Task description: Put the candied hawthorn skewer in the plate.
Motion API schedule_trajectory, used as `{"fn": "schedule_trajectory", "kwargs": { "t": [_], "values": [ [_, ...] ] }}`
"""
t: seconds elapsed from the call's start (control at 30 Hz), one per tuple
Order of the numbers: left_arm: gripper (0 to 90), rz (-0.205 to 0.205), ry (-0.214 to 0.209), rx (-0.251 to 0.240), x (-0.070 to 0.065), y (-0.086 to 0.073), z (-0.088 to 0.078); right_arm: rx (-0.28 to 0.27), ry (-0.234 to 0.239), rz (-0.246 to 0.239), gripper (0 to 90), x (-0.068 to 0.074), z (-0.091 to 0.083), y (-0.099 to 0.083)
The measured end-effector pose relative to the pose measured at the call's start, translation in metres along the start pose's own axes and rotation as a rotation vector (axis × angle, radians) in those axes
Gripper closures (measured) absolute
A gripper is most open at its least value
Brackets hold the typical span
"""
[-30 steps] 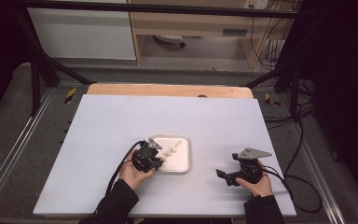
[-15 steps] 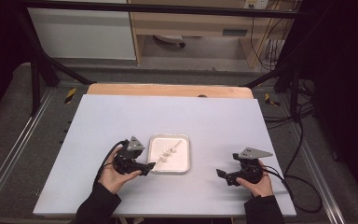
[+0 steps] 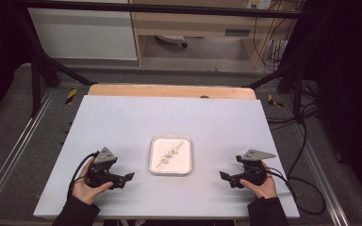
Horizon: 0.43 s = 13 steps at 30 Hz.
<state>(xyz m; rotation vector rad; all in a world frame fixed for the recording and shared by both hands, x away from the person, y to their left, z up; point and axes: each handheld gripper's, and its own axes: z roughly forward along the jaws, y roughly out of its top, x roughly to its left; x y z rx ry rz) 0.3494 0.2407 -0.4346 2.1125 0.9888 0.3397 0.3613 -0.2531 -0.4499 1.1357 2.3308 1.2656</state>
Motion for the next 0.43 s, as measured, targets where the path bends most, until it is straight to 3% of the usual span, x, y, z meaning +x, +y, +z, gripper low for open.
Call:
{"fn": "schedule_trajectory", "kwargs": {
  "t": [0.17, 0.43],
  "values": [
    [6.8, -0.003, -0.003, -0.012, 0.005, -0.014, -0.004, 0.013, 0.004, -0.005, 0.7, 0.0, 0.002, -0.001],
    [7.2, -0.01, -0.001, 0.008, 0.007, -0.018, 0.001, 0.024, 0.01, -0.008, 0.7, 0.001, 0.003, -0.003]
  ]
}}
